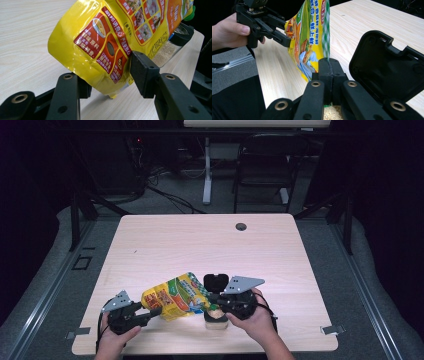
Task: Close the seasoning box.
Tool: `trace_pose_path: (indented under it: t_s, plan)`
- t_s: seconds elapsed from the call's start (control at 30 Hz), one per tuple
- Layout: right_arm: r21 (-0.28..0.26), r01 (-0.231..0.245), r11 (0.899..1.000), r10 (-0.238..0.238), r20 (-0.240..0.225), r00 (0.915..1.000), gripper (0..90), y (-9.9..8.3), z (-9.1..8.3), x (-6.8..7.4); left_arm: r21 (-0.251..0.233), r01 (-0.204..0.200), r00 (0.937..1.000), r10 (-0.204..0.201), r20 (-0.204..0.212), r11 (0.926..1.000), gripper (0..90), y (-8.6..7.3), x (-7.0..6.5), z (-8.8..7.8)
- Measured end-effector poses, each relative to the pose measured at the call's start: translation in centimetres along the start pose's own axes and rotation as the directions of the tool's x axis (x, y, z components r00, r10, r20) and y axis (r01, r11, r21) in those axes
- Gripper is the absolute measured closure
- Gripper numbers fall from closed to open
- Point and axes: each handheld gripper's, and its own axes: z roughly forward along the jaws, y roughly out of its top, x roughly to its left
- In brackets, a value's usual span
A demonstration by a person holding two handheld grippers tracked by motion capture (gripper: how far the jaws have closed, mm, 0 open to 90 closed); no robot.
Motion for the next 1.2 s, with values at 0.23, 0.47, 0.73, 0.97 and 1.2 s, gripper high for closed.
trace_pose_path:
  t_s: [0.23, 0.47, 0.73, 0.97, 1.2]
  plan:
    - [-0.001, 0.011, 1.0, -0.011, -0.004, 0.9999, 90.0, 0.3, -0.3, 0.1, 0.02, -0.001, 0.9999, 0.001, 0.011, 0.9998, 55.0, -0.3, 0.1, 0.4]
    - [-0.015, 0.003, 1.0, -0.003, -0.022, 0.9997, 90.0, 0.6, -0.2, 0.2, 0.022, 0.01, 0.9999, -0.01, 0.013, 0.9997, 54.4, -0.5, 0.4, 0.6]
    - [0.025, 0.061, 0.998, -0.06, -0.026, 0.9979, 90.0, 2.2, 0.2, 0.8, 0.033, 0.03, 0.9996, -0.03, 0.002, 0.999, 52.3, -0.7, 0.8, 0.3]
    - [0.048, 0.098, 0.994, -0.097, -0.03, 0.9949, 90.0, 3.9, 0.8, 1.2, 0.027, 0.062, 0.9981, -0.062, -0.009, 0.9977, 51.9, -1.1, 1.4, 0.4]
    - [0.06, 0.134, 0.989, -0.131, -0.042, 0.9905, 90.0, 5.3, 1.4, 1.8, 0.037, 0.094, 0.9954, -0.093, -0.023, 0.9949, 49.4, -1.4, 1.8, 0.4]
